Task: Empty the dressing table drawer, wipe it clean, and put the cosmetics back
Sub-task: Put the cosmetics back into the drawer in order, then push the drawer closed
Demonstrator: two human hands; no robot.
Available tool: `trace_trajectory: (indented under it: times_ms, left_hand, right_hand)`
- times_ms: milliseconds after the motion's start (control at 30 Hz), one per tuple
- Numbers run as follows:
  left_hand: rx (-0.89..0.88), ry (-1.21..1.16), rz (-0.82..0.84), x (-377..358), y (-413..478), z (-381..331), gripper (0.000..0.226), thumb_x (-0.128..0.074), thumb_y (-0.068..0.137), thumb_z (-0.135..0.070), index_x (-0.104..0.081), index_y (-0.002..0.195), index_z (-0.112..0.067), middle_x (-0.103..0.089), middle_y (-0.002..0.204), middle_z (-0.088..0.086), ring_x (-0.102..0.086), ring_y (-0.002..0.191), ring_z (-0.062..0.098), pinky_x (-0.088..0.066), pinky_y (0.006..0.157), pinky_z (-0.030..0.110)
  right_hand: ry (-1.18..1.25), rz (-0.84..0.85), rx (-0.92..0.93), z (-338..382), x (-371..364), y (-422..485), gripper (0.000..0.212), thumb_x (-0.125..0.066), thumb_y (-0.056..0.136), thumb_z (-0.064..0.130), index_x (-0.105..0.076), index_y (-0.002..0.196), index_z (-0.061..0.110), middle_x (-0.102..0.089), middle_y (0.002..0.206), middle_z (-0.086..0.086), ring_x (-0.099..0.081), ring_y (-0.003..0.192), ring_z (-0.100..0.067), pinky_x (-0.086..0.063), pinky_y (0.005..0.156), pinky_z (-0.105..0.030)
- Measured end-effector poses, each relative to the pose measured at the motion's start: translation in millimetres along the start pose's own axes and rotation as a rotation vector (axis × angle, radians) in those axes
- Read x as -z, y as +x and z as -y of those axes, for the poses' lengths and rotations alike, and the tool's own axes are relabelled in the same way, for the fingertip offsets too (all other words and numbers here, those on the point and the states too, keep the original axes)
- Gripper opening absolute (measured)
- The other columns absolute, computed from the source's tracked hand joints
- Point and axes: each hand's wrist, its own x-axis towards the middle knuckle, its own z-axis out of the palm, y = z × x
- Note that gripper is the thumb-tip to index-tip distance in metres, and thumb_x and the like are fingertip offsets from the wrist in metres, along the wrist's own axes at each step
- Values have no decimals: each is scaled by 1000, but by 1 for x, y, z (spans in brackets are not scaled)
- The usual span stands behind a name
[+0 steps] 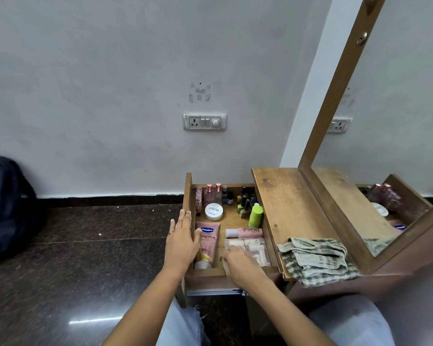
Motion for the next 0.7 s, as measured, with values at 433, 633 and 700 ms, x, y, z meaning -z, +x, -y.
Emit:
trace_trajectory:
  times_ms: [433, 633, 700]
  left_hand:
    - [144, -219, 13, 25, -33, -9, 59, -39, 99, -46, -28, 148, -15, -46, 143, 12, -41, 135, 30, -41, 106, 49]
    - [316, -243, 173, 29, -73, -17, 64, -35, 97, -55, -30, 144, -12, -50, 138, 15, -51, 123, 31, -40, 94, 35]
    - [329, -280, 165, 28, -78, -22, 69, -40, 94, -59, -29, 143, -11, -49, 138, 14, -51, 122, 30, -40, 92, 35]
  right_hand:
    - [171, -367, 73, -13, -24, -41, 39, -42, 99, 21, -47, 137, 13, -48, 138, -3, -43, 130, -16, -37, 110, -31]
    - [68, -586, 171, -30, 3, -62, 46, -52, 91, 10, -49, 137, 7, -44, 146, -12, -39, 137, -21, -39, 110, -37]
    - [50, -669, 129, -41, 16, -70, 50, -58, 89, 8, -48, 138, 7, -43, 147, -12, -37, 139, -22, -35, 113, -40]
